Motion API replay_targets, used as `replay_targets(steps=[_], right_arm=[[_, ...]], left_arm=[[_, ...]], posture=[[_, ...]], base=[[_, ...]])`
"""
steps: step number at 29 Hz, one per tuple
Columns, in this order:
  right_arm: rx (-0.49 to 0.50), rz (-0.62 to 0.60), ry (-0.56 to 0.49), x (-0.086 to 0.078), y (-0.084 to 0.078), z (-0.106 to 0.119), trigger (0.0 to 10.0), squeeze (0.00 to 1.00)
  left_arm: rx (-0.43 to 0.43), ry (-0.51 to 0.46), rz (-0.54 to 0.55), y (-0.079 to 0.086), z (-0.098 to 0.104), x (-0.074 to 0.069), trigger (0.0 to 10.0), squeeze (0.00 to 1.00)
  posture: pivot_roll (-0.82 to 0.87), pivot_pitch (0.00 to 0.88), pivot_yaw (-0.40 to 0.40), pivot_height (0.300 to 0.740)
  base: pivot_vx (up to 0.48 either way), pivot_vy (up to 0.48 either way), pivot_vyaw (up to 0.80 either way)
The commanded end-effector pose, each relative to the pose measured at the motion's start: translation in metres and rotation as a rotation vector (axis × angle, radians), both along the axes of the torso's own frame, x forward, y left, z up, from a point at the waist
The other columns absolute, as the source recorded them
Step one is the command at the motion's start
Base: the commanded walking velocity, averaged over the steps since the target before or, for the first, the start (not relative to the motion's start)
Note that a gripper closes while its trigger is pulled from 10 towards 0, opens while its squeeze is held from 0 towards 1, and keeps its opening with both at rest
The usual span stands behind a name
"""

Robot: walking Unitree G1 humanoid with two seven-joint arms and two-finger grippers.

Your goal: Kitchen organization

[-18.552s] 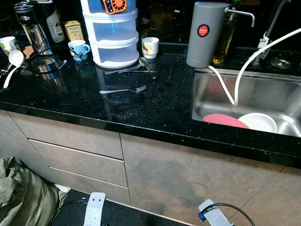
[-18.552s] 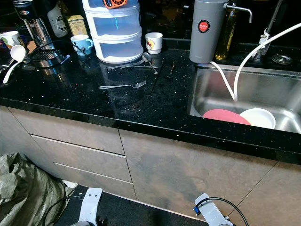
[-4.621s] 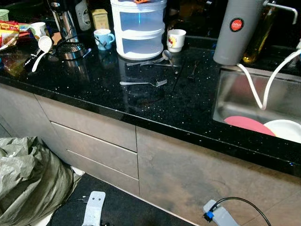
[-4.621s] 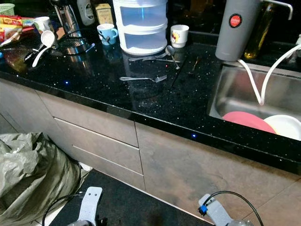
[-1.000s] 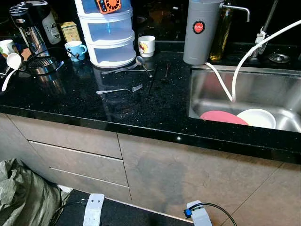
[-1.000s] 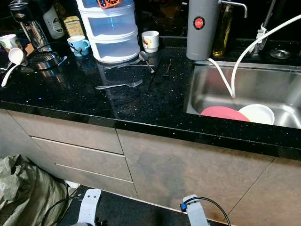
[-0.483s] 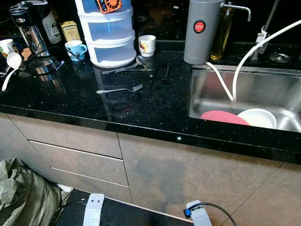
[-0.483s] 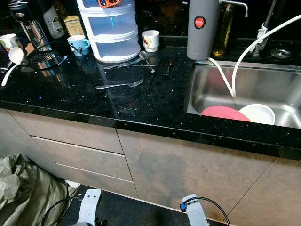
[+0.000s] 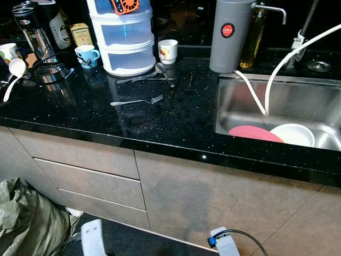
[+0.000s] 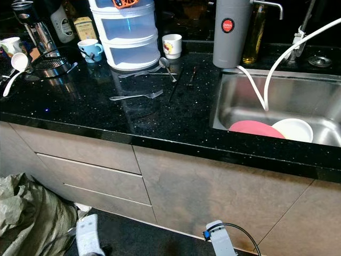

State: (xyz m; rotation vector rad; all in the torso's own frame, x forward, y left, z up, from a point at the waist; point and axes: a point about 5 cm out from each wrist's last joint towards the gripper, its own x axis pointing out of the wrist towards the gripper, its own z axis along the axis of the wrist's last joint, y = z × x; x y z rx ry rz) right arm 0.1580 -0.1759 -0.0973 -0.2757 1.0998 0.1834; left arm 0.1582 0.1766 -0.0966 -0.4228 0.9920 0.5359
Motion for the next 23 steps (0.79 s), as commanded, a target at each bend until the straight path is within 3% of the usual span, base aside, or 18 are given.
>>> replay_targets(steps=[1, 4, 5, 6, 7, 8, 9, 10, 11, 14, 15, 17, 18, 23], right_arm=[[0.026, 0.014, 0.028, -0.006, 0.008, -0.003, 10.0, 0.0], [0.027, 0.013, 0.029, -0.006, 0.008, -0.003, 10.0, 0.0], [0.028, 0.013, 0.029, -0.006, 0.008, -0.003, 10.0, 0.0], [0.03, 0.012, 0.029, -0.006, 0.009, -0.003, 10.0, 0.0], [0.03, 0.012, 0.029, -0.006, 0.009, -0.003, 10.0, 0.0], [0.032, 0.012, 0.03, -0.007, 0.009, -0.003, 10.0, 0.0], [0.032, 0.012, 0.03, -0.007, 0.009, -0.003, 10.0, 0.0], [0.033, 0.011, 0.03, -0.007, 0.01, -0.003, 10.0, 0.0], [0.034, 0.011, 0.03, -0.007, 0.01, -0.003, 10.0, 0.0], [0.034, 0.012, 0.031, -0.007, 0.011, -0.003, 10.0, 0.0], [0.035, 0.013, 0.03, -0.006, 0.011, -0.003, 10.0, 0.0], [0.035, 0.015, 0.03, -0.006, 0.011, -0.003, 10.0, 0.0], [0.036, 0.016, 0.029, -0.006, 0.012, -0.003, 10.0, 0.0], [0.036, 0.016, 0.029, -0.006, 0.012, -0.003, 10.0, 0.0]], left_arm=[[0.016, 0.008, 0.114, 0.001, -0.001, -0.005, 10.0, 0.0], [0.03, 0.011, 0.137, 0.002, -0.001, -0.005, 10.0, 0.0], [0.084, -0.025, 0.158, 0.026, 0.006, 0.004, 10.0, 0.0], [0.153, -0.048, 0.184, 0.067, 0.02, 0.015, 10.0, 0.0], [0.153, -0.048, 0.184, 0.067, 0.02, 0.015, 10.0, 0.0], [0.205, -0.066, 0.197, 0.096, 0.033, 0.025, 10.0, 0.0], [0.205, -0.066, 0.197, 0.096, 0.033, 0.025, 10.0, 0.0], [0.251, -0.077, 0.188, 0.114, 0.043, 0.031, 10.0, 0.0], [0.288, -0.076, 0.142, 0.122, 0.048, 0.034, 10.0, 0.0], [0.309, -0.07, 0.069, 0.123, 0.048, 0.033, 10.0, 0.0], [0.341, -0.057, -0.03, 0.124, 0.048, 0.032, 10.0, 0.0], [0.363, -0.053, -0.093, 0.125, 0.049, 0.032, 10.0, 0.0], [0.397, -0.098, -0.062, 0.136, 0.057, 0.035, 10.0, 0.0], [0.426, -0.178, 0.004, 0.148, 0.069, 0.043, 10.0, 0.0]], posture=[[-0.06, 0.013, 0.052, 0.74], [-0.05, 0.015, 0.055, 0.74], [-0.04, 0.023, 0.054, 0.74], [-0.04, 0.025, 0.055, 0.74], [-0.04, 0.025, 0.055, 0.74], [-0.04, 0.028, 0.052, 0.74], [-0.04, 0.028, 0.052, 0.74], [-0.04, 0.031, 0.05, 0.74], [-0.04, 0.034, 0.047, 0.74], [-0.04, 0.034, 0.047, 0.74], [-0.04, 0.035, 0.045, 0.74], [-0.04, 0.034, 0.045, 0.74], [-0.04, 0.034, 0.045, 0.74], [-0.04, 0.033, 0.042, 0.74]], base=[[0.0, 0.0, 0.0], [0.0, 0.0, 0.0], [0.0, 0.0, 0.0], [0.0, 0.0, 0.0], [0.0, 0.0, 0.0], [0.0, 0.0, 0.0], [0.0, 0.0, 0.0], [0.0, 0.0, 0.0], [0.0, 0.0, 0.0], [0.0, 0.0, 0.0], [0.0, 0.0, 0.0], [0.0, 0.0, 0.0], [0.0, 0.0, 0.0], [0.0, 0.0, 0.0]])
